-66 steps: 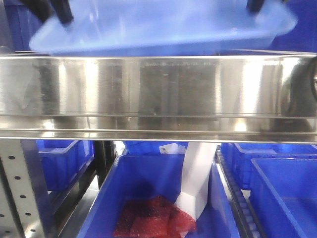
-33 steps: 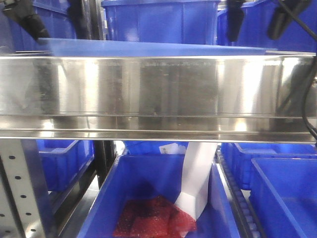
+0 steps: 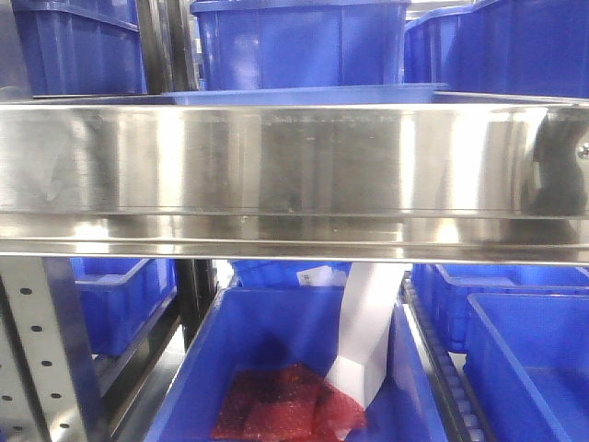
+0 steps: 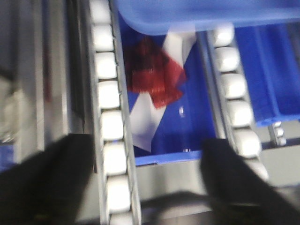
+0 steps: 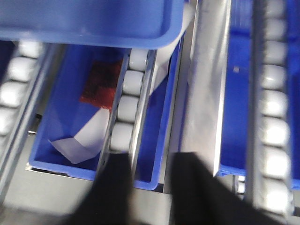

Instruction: Grab blue tray and place on right shelf

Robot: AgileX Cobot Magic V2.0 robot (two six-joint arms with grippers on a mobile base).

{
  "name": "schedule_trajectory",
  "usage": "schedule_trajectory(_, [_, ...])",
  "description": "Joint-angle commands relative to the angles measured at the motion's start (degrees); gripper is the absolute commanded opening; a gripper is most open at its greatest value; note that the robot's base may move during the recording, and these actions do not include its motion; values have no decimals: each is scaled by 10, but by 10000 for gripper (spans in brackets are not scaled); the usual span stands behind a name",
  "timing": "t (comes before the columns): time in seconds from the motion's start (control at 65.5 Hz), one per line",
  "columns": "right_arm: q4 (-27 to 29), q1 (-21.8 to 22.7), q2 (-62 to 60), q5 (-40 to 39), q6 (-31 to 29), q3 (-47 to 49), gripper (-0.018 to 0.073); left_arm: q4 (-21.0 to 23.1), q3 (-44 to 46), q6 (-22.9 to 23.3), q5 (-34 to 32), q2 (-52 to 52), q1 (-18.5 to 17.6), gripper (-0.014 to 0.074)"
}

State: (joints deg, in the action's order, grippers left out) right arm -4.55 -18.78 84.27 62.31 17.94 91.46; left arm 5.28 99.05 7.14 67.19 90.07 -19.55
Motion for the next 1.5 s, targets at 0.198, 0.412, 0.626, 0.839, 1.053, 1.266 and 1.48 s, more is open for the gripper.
schedule_trajectory(0.198, [-13,-2,-224,-112,-32,-177,56,-1,-217,-3,-134,-246,-7,-41])
schedule_trajectory(0.412, [-14,-2,-380,-227,-56,-366,56,-1,-410,-20,-256,-434,-7,-48])
schedule_trajectory(0.626, [-18,-2,-521,-359,-83,-544,56,-1,-573,-39,-337,-616,-7,-48])
schedule_trajectory(0.839, [-42,-2,-633,-503,-86,-673,56,-28,-681,-49,-410,-745,-7,-48])
schedule_trajectory(1.053, [-46,-2,-662,-580,-86,-703,56,-35,-714,-49,-463,-784,-7,-48])
schedule_trajectory(1.266, [-46,-2,-662,-585,-86,-703,56,-35,-714,-49,-462,-784,-7,-48])
schedule_trajectory(1.48, [-46,-2,-662,-585,-86,-703,56,-35,-714,-49,-462,-784,-7,-48])
